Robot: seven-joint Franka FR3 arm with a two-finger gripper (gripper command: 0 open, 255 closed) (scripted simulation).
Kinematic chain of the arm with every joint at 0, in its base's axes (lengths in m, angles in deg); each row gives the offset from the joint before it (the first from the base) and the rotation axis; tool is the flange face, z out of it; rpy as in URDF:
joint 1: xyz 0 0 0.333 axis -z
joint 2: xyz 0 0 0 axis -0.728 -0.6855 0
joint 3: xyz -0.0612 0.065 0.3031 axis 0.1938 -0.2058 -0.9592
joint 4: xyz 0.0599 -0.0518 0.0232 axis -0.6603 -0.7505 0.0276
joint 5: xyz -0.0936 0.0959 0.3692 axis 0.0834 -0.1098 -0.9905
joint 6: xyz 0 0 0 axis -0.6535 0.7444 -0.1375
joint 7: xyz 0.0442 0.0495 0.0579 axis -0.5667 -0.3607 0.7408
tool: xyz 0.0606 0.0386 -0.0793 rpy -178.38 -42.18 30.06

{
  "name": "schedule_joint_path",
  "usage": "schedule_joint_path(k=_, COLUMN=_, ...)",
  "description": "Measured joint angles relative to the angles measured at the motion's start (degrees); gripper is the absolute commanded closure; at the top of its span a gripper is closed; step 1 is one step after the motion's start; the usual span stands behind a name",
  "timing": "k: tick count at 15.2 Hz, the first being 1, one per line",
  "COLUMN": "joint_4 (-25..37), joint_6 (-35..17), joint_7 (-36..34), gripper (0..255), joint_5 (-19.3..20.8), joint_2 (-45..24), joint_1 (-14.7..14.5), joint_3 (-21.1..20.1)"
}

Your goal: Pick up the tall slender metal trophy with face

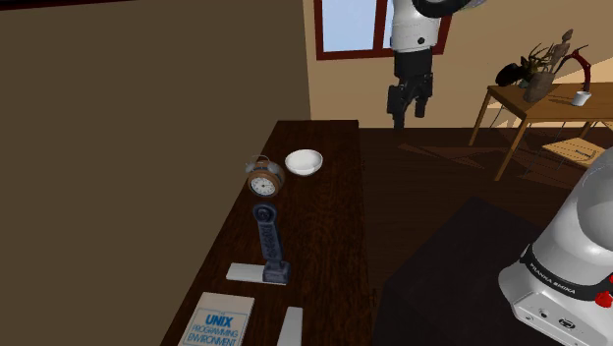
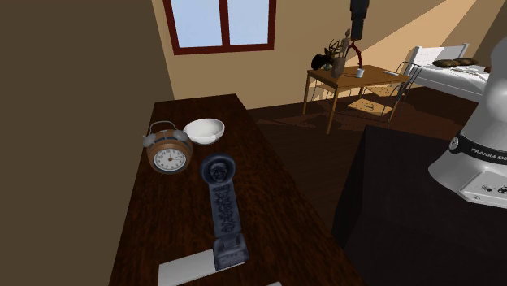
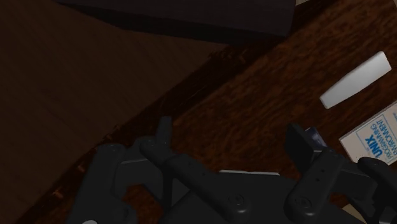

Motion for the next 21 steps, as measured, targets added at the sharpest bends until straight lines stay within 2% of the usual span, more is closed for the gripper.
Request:
schedule_joint_path(k=9, joint_4=11.3, joint_6=-5.1, joint_7=-1.2, gripper=0, joint_5=-0.8, joint_2=-18.1, joint_1=-3.9, joint_3=-5.1)
schedule_joint_path(k=16, joint_4=22.4, joint_6=-6.4, joint_7=-2.3, gripper=0, joint_5=0.6, joint_2=-32.0, joint_1=-7.1, joint_3=-8.5)
schedule_joint_path(k=21, joint_4=33.8, joint_6=-5.2, joint_7=-3.5, gripper=0, joint_5=2.8, joint_2=-43.3, joint_1=-10.2, joint_3=-10.3)
